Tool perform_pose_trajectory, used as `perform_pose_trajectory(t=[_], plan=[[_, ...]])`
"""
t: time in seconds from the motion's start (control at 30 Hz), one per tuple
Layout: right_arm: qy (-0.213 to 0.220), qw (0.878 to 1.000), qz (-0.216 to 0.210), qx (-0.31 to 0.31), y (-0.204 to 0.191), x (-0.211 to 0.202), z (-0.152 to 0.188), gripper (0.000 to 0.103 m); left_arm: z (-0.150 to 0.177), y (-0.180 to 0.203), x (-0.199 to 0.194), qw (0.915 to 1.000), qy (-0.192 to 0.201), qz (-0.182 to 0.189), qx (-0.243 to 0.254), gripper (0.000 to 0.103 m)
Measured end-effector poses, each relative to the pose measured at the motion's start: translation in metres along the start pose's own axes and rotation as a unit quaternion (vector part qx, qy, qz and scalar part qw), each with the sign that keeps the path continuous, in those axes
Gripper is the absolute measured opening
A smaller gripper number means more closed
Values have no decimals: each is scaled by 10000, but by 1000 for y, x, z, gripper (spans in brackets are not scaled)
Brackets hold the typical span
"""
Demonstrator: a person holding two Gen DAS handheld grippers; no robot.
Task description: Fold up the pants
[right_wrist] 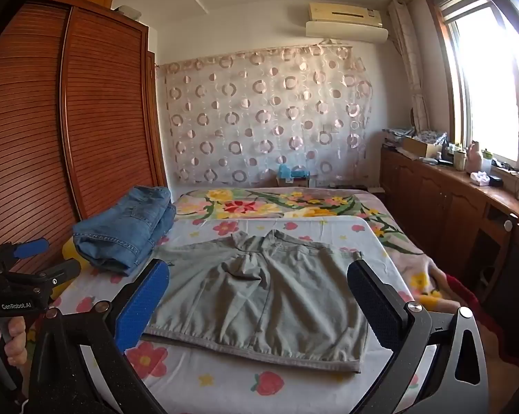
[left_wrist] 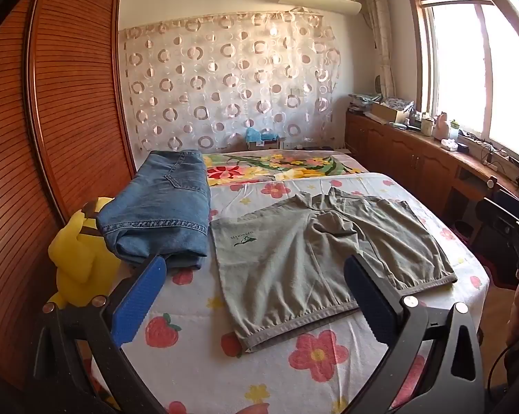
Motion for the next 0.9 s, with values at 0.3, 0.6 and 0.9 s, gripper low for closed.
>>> perform_pose_trajectory(t=[0.3,0.6,0.9], plan=[[-20,10000,3,25,0,0,0,103,0,0,0,10000,-18,4,-14,103],[-20,10000,-6,5,1,-1,0,103,0,0,0,10000,-12,16,-21,103],[-42,10000,0,13,-1,2,3,103,0,-1,0,10000,-9,8,-20,103]])
Point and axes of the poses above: each gripper's, at about its wrist camera, not at the fingertips, and x roughly the way its jaws point, y to its right, z to its underside, the point moved 3 cm from there along x, roughly the way its jaws point, and after that the axes turned 13 degrees about y, right-handed, at the moved point
